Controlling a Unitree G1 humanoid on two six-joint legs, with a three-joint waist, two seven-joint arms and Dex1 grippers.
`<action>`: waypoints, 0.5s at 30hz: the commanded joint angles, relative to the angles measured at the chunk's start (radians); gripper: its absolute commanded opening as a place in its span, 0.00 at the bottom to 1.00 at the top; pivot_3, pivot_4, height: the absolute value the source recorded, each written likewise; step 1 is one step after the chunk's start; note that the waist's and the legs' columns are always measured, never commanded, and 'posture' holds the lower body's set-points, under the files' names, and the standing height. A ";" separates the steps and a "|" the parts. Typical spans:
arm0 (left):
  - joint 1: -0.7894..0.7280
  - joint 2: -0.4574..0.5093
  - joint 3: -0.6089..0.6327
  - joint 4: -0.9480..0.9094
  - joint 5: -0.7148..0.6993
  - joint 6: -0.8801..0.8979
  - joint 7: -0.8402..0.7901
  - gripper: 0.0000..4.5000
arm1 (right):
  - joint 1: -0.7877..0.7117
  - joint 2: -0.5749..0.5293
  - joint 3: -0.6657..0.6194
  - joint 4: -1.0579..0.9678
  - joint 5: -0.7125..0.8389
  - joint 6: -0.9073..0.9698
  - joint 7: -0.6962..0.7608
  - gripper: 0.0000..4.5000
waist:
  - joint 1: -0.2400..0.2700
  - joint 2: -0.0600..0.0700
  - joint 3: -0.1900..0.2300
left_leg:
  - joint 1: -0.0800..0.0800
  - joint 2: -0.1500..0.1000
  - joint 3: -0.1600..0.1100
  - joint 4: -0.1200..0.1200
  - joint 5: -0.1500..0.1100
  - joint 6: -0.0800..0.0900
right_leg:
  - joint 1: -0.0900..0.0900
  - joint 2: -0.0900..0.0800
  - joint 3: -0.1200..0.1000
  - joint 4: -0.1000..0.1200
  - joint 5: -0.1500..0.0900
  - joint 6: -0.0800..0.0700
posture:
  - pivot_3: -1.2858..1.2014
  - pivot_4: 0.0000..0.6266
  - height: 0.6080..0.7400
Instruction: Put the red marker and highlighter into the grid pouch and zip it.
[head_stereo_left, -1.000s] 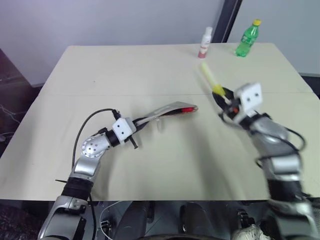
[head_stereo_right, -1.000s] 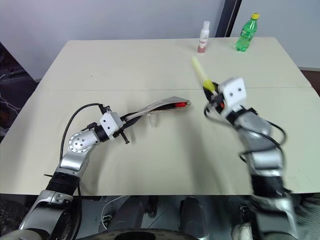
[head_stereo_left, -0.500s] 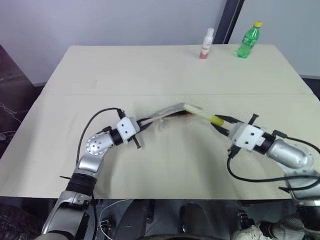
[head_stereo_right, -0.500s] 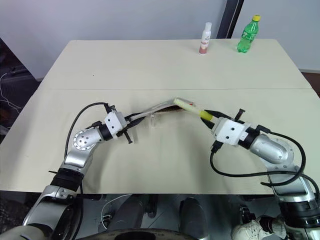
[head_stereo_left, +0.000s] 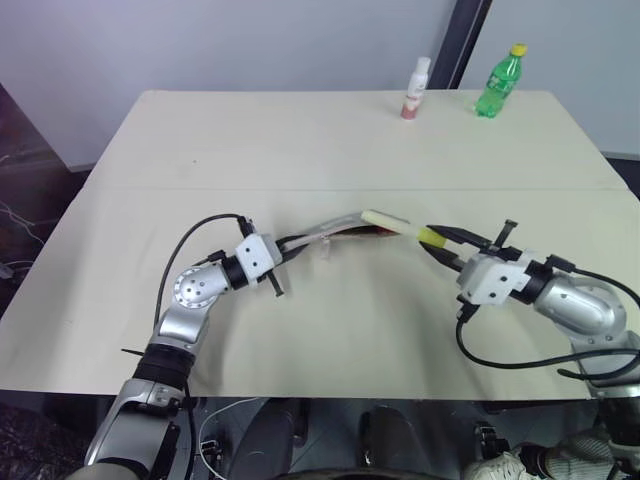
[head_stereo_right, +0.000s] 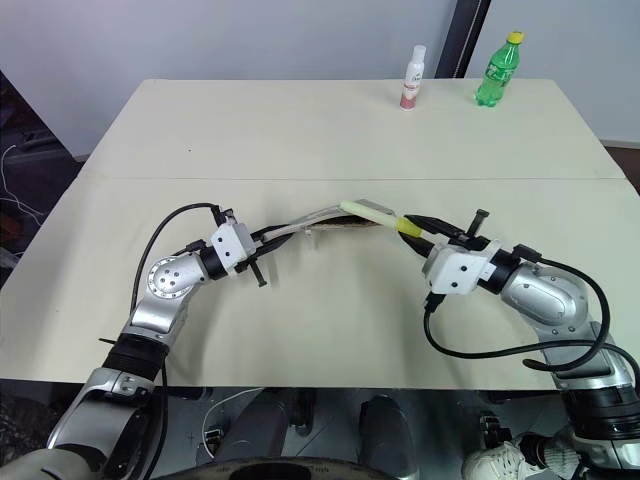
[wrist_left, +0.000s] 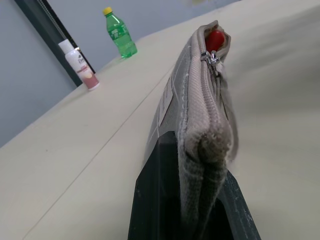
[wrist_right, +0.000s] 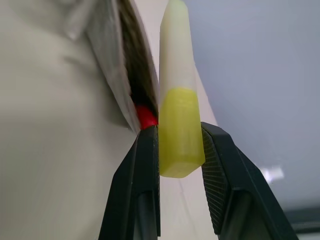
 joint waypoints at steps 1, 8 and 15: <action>-0.022 -0.001 0.006 -0.016 -0.004 -0.017 0.006 0.00 | 0.001 -0.033 -0.016 0.017 -0.041 -0.066 -0.009 0.13 | -0.001 0.000 0.000 | 0.000 0.000 0.000 0.000 0.000 0.000 | 0.000 0.000 0.000 0.000 0.000 0.000 | 0.52 0.24 1.00; -0.029 -0.002 0.000 -0.013 -0.004 -0.021 -0.001 0.00 | -0.055 -0.045 -0.009 0.077 -0.156 -0.100 -0.070 0.13 | -0.001 0.000 0.000 | 0.000 0.000 0.000 0.001 0.000 0.000 | 0.000 0.000 0.000 0.000 0.000 0.000 | 0.52 0.24 1.00; -0.032 -0.002 -0.014 -0.034 -0.005 -0.015 -0.018 0.00 | -0.107 -0.035 0.028 0.101 -0.247 -0.113 -0.113 0.13 | -0.002 0.000 0.000 | 0.000 0.000 0.000 0.001 0.000 0.000 | 0.000 0.000 0.000 0.001 0.000 0.000 | 0.52 0.24 1.00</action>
